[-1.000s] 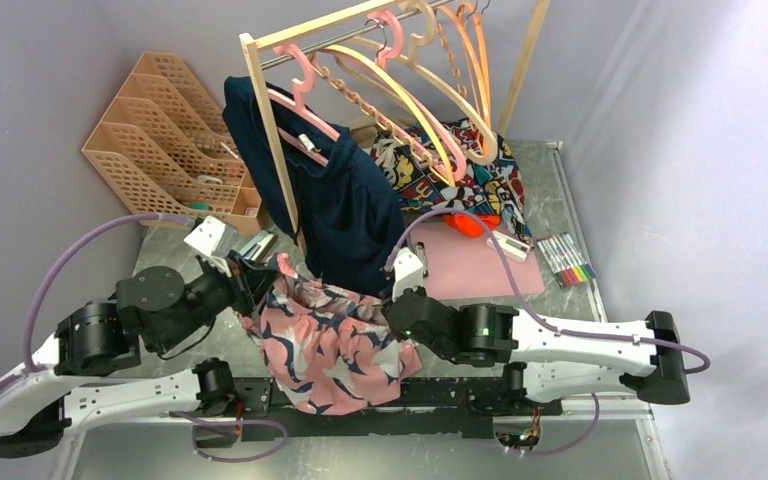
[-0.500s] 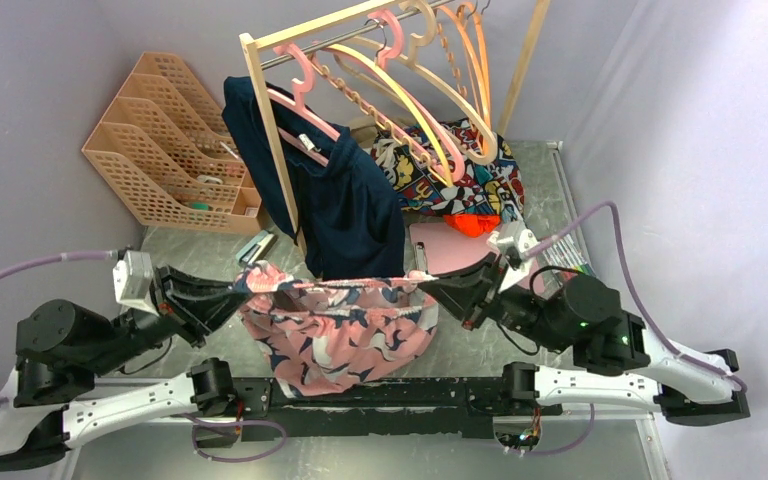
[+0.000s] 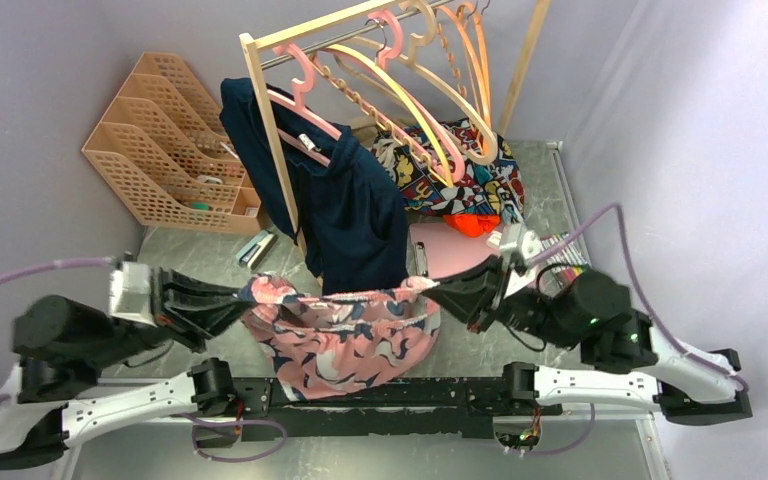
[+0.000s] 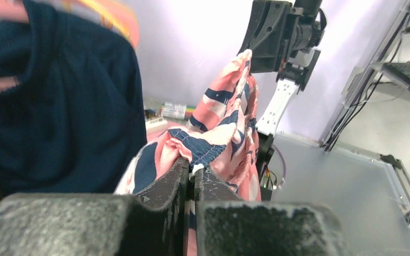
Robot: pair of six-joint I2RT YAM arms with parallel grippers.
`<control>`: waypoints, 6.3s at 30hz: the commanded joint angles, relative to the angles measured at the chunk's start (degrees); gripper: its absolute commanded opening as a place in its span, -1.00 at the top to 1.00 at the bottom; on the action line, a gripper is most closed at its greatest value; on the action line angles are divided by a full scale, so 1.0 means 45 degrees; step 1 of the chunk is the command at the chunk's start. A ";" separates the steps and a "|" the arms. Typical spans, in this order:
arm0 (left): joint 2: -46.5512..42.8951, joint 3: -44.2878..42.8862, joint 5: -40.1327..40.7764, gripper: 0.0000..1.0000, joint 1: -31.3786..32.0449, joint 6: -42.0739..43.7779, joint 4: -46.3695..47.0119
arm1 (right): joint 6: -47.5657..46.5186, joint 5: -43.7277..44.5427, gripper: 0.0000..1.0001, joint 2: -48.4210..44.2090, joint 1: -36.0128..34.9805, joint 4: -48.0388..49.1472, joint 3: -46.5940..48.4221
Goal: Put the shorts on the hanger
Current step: Adjust the shorts at the center of the board.
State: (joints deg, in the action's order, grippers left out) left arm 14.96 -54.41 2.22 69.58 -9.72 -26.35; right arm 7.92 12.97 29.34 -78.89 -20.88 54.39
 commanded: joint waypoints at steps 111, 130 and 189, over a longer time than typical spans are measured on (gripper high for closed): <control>0.2815 0.5794 0.4375 0.86 -0.0111 -1.1921 -0.3024 | 0.3442 -0.3139 0.27 0.6140 -0.0732 -0.0231 -0.2904; 0.2200 0.5600 0.4864 0.86 -0.0111 -1.2305 -0.3636 | 0.4594 0.0821 -0.44 0.4342 -0.2115 -0.1473 -0.3167; 0.2602 0.3983 0.7304 0.86 -0.0101 -1.4093 -0.5569 | 0.5929 0.7494 1.00 0.9551 -0.4994 -0.3139 -0.0364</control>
State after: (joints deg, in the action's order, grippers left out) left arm 26.15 -35.31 33.34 69.06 -74.81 -53.39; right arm 29.45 43.51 77.43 -96.51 -34.57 52.40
